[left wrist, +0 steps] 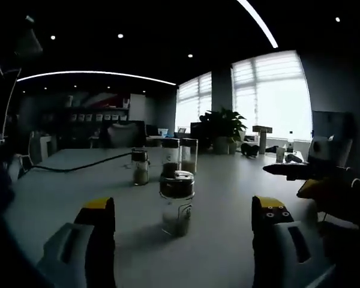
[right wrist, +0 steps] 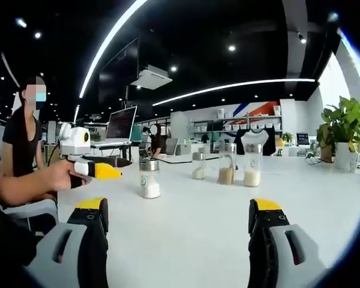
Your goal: Rotate the seasoning bottle until the label or dispensing opening points toward the visible target arrow and the bottle remains upright within the marked orientation range
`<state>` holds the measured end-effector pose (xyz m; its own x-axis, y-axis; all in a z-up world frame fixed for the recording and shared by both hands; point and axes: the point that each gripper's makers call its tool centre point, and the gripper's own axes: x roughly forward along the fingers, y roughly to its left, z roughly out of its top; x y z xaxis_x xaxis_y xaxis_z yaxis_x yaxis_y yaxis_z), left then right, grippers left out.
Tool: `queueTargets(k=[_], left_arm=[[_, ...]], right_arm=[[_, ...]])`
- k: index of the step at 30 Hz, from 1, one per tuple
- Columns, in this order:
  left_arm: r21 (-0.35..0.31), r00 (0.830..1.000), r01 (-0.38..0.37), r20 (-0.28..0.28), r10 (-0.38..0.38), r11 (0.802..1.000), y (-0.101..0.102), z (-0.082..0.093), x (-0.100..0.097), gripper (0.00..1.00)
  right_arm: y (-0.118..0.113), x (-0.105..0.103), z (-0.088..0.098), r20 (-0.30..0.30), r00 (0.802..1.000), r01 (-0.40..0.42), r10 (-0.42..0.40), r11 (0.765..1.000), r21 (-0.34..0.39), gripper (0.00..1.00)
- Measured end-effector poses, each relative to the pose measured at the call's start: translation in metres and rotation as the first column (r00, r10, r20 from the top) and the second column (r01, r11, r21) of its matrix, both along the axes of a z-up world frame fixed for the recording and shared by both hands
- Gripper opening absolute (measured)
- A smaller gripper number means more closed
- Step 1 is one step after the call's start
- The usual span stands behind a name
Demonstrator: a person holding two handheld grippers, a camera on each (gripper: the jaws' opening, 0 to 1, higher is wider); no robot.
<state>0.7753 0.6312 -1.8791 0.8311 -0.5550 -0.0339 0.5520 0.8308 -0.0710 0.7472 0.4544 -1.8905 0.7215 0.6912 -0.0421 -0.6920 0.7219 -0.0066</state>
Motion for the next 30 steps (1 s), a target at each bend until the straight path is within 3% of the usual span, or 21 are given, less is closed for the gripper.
queueTargets(k=[6, 7, 9, 12, 14, 19, 25, 30], left_arm=[[0.012, 0.997, -0.058, 0.050, 0.058, 0.998, 0.010, 0.003, -0.014, 1.00], [0.018, 0.997, -0.060, 0.047, 0.059, 0.998, 0.010, 0.001, -0.016, 1.00], [0.070, 0.999, -0.032, -0.013, 0.033, 0.997, 0.009, -0.011, -0.027, 1.00], [0.038, 0.998, -0.059, 0.015, 0.058, 0.998, 0.012, 0.002, -0.026, 1.00], [0.002, 0.999, -0.034, 0.043, 0.034, 0.999, 0.008, 0.010, -0.030, 1.00], [0.085, 0.998, -0.055, 0.017, 0.054, 0.995, 0.009, -0.007, -0.027, 1.00], [0.075, 0.999, -0.044, 0.007, 0.043, 0.996, 0.005, -0.009, -0.028, 1.00], [0.084, 0.999, -0.040, 0.001, 0.041, 0.996, 0.003, -0.009, -0.026, 1.00]], right_arm=[[-0.011, 0.005, 0.005, 0.032, 0.999, 0.033, -0.033, 0.999, 0.000, 0.99], [-0.013, 0.007, 0.005, 0.030, 0.999, 0.035, -0.035, 0.999, 0.001, 0.99], [-0.016, 0.009, 0.001, 0.008, 0.999, 0.034, -0.034, 0.999, -0.013, 0.99], [-0.021, 0.009, 0.000, 0.010, 0.999, 0.052, -0.052, 0.998, -0.036, 0.99], [-0.022, 0.007, 0.001, 0.009, 0.999, 0.053, -0.053, 0.998, -0.032, 0.99], [-0.018, 0.005, -0.001, -0.001, 0.999, 0.048, -0.048, 0.998, -0.043, 0.99], [-0.009, 0.001, -0.005, -0.001, 1.000, 0.026, -0.026, 0.998, -0.062, 0.99], [-0.008, 0.001, -0.007, -0.017, 1.000, 0.012, -0.012, 0.999, -0.036, 0.98]])
